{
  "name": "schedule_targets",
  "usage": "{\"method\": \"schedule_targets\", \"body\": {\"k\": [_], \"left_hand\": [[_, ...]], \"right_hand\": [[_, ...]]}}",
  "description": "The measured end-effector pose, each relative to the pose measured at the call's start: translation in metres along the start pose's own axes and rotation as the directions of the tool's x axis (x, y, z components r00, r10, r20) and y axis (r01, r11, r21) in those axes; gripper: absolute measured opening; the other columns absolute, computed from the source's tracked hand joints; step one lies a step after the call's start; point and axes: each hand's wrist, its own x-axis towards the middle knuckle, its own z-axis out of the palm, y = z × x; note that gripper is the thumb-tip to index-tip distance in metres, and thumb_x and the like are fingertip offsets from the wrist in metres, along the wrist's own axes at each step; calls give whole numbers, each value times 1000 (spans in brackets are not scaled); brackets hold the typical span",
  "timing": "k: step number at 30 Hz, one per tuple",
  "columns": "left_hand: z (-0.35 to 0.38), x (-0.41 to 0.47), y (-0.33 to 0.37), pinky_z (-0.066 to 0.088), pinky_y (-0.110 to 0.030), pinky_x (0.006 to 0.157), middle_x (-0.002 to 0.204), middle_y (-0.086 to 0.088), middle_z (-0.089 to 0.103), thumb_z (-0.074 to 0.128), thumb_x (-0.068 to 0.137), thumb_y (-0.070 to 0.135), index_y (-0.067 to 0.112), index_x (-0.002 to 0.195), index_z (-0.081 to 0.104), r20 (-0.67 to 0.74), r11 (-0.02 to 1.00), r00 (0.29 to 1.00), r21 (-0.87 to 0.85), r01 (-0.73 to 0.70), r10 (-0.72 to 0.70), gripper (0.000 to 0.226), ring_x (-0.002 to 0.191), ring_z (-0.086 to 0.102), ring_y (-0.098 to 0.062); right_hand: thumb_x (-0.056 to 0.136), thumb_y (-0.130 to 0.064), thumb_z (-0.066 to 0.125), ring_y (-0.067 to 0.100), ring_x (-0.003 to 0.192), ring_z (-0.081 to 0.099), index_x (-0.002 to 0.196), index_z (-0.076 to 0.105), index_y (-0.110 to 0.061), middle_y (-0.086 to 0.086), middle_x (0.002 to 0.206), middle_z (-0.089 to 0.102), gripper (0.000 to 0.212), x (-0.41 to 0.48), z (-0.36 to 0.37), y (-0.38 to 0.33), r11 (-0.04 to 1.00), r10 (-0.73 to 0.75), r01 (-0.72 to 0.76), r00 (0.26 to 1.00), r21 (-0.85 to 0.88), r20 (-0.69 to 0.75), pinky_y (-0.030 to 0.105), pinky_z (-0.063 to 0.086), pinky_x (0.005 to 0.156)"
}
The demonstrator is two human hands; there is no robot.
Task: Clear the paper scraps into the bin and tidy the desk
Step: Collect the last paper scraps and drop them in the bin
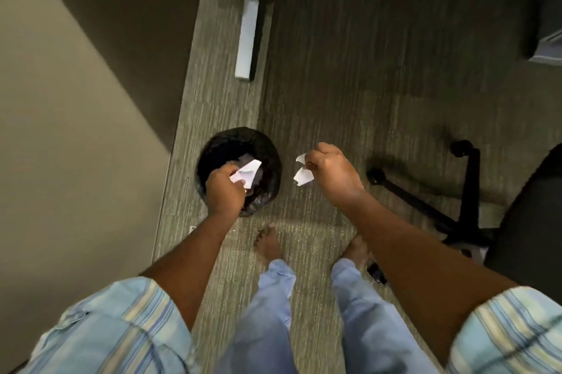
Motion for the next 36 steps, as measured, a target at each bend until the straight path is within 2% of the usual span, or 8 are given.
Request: {"method": "schedule_targets", "body": {"k": [3, 13, 19, 22, 25, 29, 33, 36], "left_hand": [[-6, 11, -25, 42, -26, 80, 108, -22, 69, 66, 78, -2, -2, 109, 65, -12, 998, 999, -23, 51, -51, 31, 100, 63, -34], [-2, 43, -82, 39, -26, 68, 97, -20, 70, 70, 76, 4, 0, 97, 66, -30, 978, 979, -54, 200, -202, 22, 87, 65, -32], [9, 60, -101, 38, -25, 67, 94, -18, 70, 76, 72, 9, 1, 94, 66, -37, 969, 971, -77, 234, -238, 26, 79, 62, -25], [16, 70, -110, 39, -26, 69, 98, -18, 69, 77, 73, 12, 1, 99, 64, -32, 967, 969, -78, 241, -244, 31, 82, 61, -25], [22, 78, -117, 42, -27, 70, 101, -18, 68, 78, 74, 14, 1, 105, 62, -19, 969, 972, -79, 233, -236, 38, 84, 61, -24], [29, 86, -127, 40, -26, 74, 107, -19, 67, 74, 79, 22, 2, 115, 59, -3, 977, 979, -56, 204, -205, 44, 97, 63, -31], [32, 89, -134, 41, -26, 75, 102, -18, 69, 65, 87, 19, 3, 122, 56, 8, 979, 980, -44, 200, -200, 39, 95, 64, -31], [31, 88, -137, 41, -26, 76, 97, -18, 70, 60, 90, 13, 2, 118, 59, -1, 984, 984, -44, 175, -176, 31, 91, 64, -30]], "right_hand": [[89, -12, 58, 28, 82, 55, 87, 63, -5, 10, 88, 56, 9, 19, 25, -20, 1000, 6, -6, 1000, 25, 13, 42, 50, 59], [90, -12, 57, 28, 80, 58, 93, 58, -9, 9, 92, 58, 4, 60, 92, -53, 998, 38, -44, 994, 53, 99, 30, 34, 59], [91, -15, 54, 29, 83, 58, 100, 53, -14, 12, 98, 61, 10, 74, 129, -61, 977, 142, -159, 983, 145, 116, 31, 38, 62], [92, -19, 50, 31, 94, 60, 116, 49, -22, 14, 107, 63, 24, 83, 148, -63, 933, 235, -266, 961, 241, 148, 33, 43, 70], [95, -24, 50, 31, 115, 55, 137, 40, -28, 13, 129, 57, 44, 92, 165, -65, 885, 308, -360, 928, 296, 207, 38, 45, 88], [92, -27, 58, 32, 124, 48, 137, 44, -11, 18, 134, 53, 49, 96, 184, -69, 906, 204, -281, 944, 315, 258, 35, 40, 96], [95, -25, 54, 35, 121, 48, 132, 47, -5, 22, 129, 54, 42, 93, 196, -70, 899, 168, -283, 928, 333, 334, 36, 40, 92], [96, -22, 50, 34, 104, 55, 117, 55, -3, 21, 111, 59, 29, 91, 197, -69, 910, 145, -269, 921, 317, 363, 32, 39, 76]]}}
